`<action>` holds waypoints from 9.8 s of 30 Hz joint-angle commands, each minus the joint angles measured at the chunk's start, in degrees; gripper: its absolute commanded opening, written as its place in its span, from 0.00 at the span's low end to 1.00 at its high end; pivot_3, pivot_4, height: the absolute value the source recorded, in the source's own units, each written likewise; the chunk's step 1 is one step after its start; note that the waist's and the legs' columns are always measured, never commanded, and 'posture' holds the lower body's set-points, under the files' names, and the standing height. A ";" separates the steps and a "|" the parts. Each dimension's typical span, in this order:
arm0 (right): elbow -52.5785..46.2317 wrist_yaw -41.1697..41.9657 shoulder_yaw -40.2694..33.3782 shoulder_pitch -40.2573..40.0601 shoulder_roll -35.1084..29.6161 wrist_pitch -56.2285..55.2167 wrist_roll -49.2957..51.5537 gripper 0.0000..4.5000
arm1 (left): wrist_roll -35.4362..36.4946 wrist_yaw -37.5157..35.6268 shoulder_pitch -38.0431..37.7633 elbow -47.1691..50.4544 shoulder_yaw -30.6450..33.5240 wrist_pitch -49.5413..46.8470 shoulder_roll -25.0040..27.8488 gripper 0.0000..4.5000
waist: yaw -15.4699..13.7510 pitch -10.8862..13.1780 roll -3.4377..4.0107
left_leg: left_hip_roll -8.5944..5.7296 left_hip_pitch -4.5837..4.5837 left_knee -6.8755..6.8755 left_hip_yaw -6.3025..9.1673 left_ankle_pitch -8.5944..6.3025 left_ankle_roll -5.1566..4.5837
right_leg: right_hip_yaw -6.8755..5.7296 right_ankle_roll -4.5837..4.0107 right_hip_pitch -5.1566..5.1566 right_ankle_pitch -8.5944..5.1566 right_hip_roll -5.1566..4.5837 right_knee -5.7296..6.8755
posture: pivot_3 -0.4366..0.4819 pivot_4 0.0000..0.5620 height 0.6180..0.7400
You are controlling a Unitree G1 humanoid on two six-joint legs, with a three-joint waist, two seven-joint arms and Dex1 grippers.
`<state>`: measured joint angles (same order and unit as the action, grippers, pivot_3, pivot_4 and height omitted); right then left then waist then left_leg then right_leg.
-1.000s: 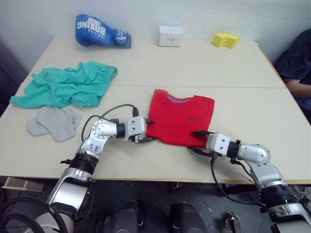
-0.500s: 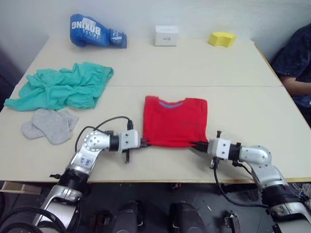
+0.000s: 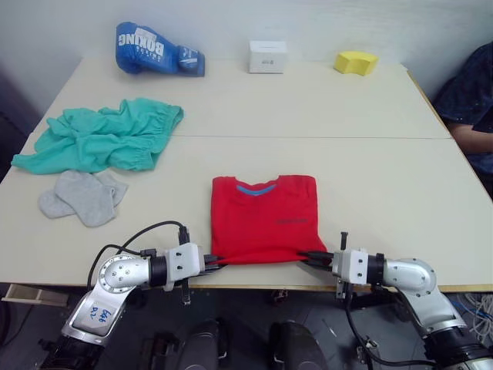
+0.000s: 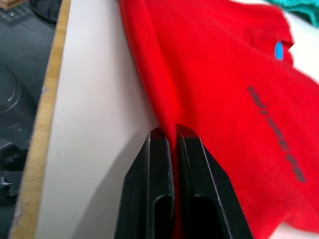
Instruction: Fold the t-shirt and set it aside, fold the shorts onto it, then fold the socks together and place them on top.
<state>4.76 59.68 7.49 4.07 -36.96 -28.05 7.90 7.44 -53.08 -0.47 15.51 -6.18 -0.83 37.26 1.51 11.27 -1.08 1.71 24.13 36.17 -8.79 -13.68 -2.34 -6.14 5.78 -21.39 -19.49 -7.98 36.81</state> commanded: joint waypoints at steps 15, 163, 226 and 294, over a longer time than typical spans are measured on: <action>-22.93 0.40 -6.74 -0.38 -7.54 34.98 25.14 0.33 | 27.79 -2.58 8.39 4.06 13.78 -26.07 4.13 0.24 | -0.41 0.01 0.08 | 0.00 0.00 0.00 0.27 -0.06 -0.16 | -0.14 -0.04 0.10 -0.02 -0.03 -0.04 | 0.48 0.27 1.00; -4.01 -0.71 -29.32 -3.54 -11.38 22.49 12.03 0.99 | 22.23 2.41 -13.76 -11.68 44.00 -5.31 2.04 1.00 | 1.20 -0.47 0.53 | 0.97 -0.03 -0.29 -0.70 -0.36 0.30 | -0.56 -0.03 -0.17 0.00 0.55 -0.79 | 0.48 0.27 1.00; -28.17 -21.32 -20.11 -20.80 6.38 17.07 6.57 1.00 | -8.84 5.30 75.52 -87.59 9.08 8.94 -6.79 0.01 | -1.81 0.21 -0.31 | -1.83 0.30 -0.99 2.16 1.13 -0.46 | -1.62 1.01 0.83 -0.40 -0.55 -0.34 | 0.48 0.27 1.00; -16.59 -26.62 5.20 14.45 9.89 39.46 -17.27 0.00 | -17.22 4.38 55.40 -79.98 -1.23 29.31 0.68 0.30 | -1.58 0.15 -0.08 | -1.11 0.18 -0.10 1.75 0.79 -0.40 | -1.54 0.58 0.75 -0.39 -0.43 0.23 | 0.48 0.27 1.00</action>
<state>-11.03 33.65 14.96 17.58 -27.41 11.59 -10.79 -9.60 -49.92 53.39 -63.64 -7.84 29.21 38.43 -0.07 11.42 -1.16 0.59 24.33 36.08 -7.04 -12.88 -2.75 -7.69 6.36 -20.64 -19.88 -8.42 37.04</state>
